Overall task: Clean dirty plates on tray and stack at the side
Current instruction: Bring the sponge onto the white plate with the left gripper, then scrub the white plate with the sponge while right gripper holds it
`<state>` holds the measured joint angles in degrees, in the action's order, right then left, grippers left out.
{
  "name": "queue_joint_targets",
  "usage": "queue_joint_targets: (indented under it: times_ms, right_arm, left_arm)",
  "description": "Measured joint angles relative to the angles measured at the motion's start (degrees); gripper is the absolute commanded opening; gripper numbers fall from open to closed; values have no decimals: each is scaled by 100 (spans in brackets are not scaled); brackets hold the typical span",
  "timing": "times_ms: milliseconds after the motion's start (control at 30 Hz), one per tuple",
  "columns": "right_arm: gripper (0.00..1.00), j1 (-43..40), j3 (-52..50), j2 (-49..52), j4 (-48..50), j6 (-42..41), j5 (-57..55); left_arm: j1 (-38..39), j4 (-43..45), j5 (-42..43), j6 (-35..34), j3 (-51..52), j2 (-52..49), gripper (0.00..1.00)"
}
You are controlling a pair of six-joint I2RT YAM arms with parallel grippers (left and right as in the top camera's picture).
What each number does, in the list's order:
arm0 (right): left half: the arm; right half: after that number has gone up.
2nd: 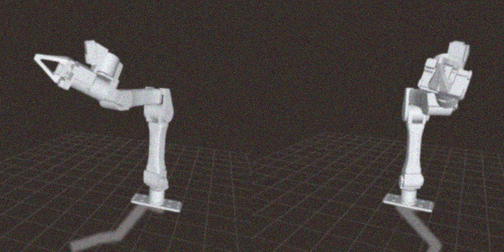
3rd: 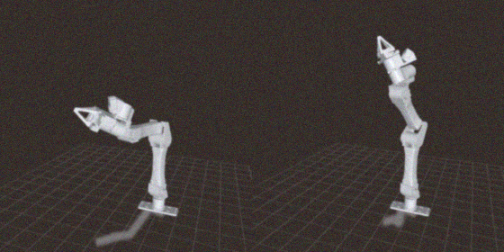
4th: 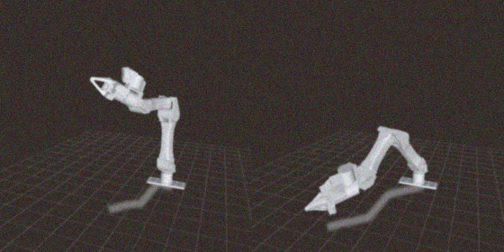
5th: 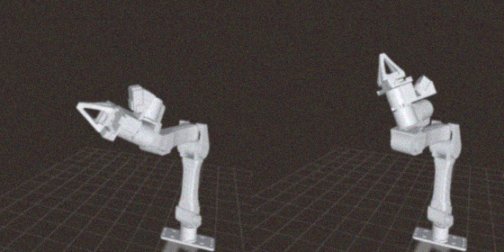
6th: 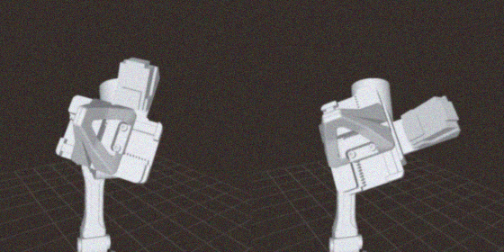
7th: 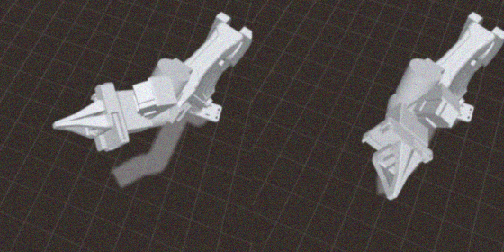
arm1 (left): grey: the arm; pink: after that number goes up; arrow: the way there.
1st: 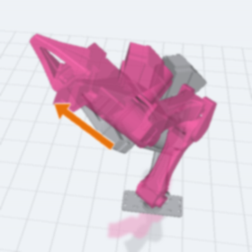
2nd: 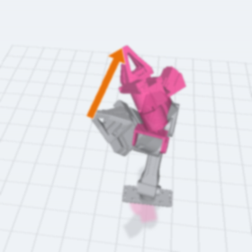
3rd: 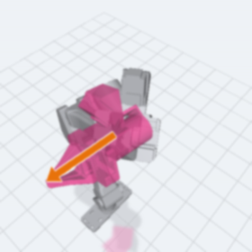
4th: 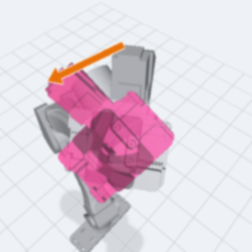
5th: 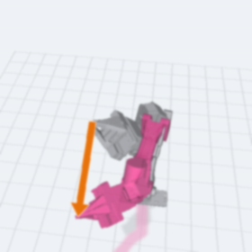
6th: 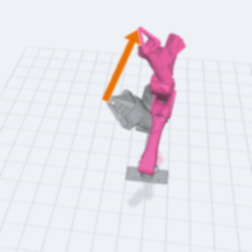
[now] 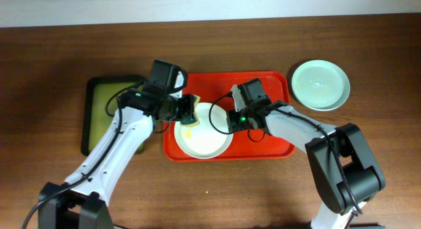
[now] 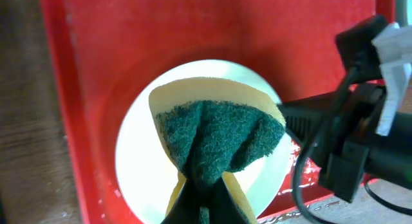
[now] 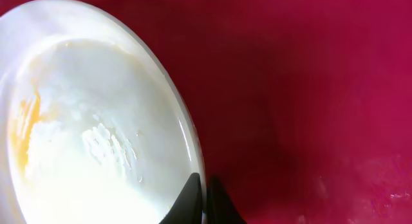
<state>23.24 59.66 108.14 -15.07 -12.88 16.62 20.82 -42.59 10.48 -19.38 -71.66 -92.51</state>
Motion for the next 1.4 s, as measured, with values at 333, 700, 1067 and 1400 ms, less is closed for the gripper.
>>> queue_joint_targets:
  times_ms: [333, 700, 1067, 1400]
  right_arm:
    - [4, 0, 0, 15, 17, 33, -11]
    - [4, 0, 0, 15, 4, 66, -24]
    - [4, 0, 7, 15, -52, 72, -46]
    - [4, 57, 7, 15, -50, 81, 11]
  left_arm:
    - [280, 133, -175, -380, 0, -1119, 0]
    - [461, 461, -435, -667, 24, -1464, 0]
    - [859, 501, -1051, -750, -81, -1930, 0]
    - [210, -63, -1843, -748, -140, -1937, 0]
